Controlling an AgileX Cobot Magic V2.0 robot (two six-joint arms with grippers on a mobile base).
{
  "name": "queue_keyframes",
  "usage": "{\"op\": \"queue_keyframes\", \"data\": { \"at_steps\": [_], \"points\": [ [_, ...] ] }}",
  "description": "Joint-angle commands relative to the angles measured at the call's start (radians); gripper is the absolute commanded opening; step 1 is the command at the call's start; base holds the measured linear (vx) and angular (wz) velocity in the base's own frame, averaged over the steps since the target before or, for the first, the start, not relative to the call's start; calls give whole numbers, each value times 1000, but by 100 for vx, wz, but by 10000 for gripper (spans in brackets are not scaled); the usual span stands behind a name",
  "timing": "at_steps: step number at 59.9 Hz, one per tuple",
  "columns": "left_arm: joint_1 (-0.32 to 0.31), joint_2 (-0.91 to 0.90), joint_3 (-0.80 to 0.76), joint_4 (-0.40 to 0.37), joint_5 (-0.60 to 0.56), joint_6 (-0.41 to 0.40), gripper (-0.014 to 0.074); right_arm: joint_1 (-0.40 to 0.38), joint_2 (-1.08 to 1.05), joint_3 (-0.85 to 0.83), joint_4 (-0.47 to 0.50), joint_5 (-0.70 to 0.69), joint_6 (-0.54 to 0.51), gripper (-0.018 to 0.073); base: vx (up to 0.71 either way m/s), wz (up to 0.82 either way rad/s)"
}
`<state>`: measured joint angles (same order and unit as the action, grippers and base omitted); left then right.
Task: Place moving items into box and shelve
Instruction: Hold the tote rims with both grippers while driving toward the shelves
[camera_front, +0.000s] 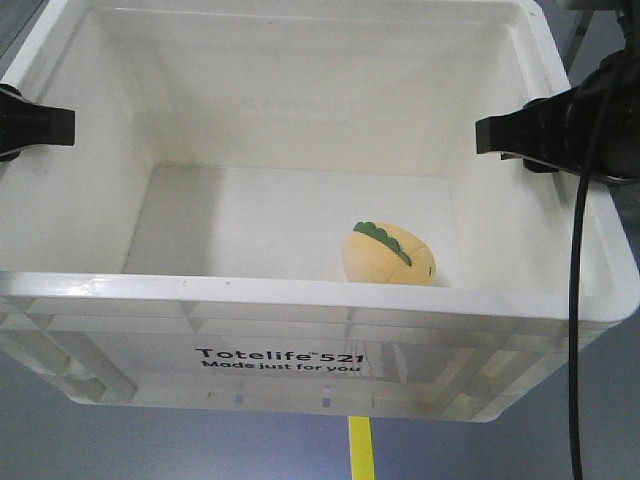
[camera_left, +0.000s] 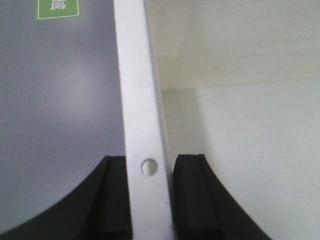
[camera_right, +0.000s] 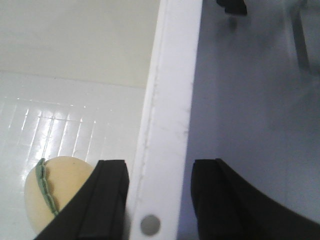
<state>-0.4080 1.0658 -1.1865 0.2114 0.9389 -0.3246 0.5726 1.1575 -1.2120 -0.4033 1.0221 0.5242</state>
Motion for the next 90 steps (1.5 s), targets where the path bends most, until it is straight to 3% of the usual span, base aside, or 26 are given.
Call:
{"op": "queue_keyframes", "data": {
  "at_steps": [1, 59, 90],
  "points": [
    [-6, -36, -41, 40, -140, -1, 140, -8, -27, -39, -94, -65, 35, 148, 20, -7],
    [-6, -36, -41, 40, -140, -1, 140, -8, -27, -39, -94, -65, 35, 148, 18, -15],
    [-6, -36, -41, 40, -140, -1, 140, -8, -27, -39, -94, -65, 35, 148, 12, -40]
  ]
}}
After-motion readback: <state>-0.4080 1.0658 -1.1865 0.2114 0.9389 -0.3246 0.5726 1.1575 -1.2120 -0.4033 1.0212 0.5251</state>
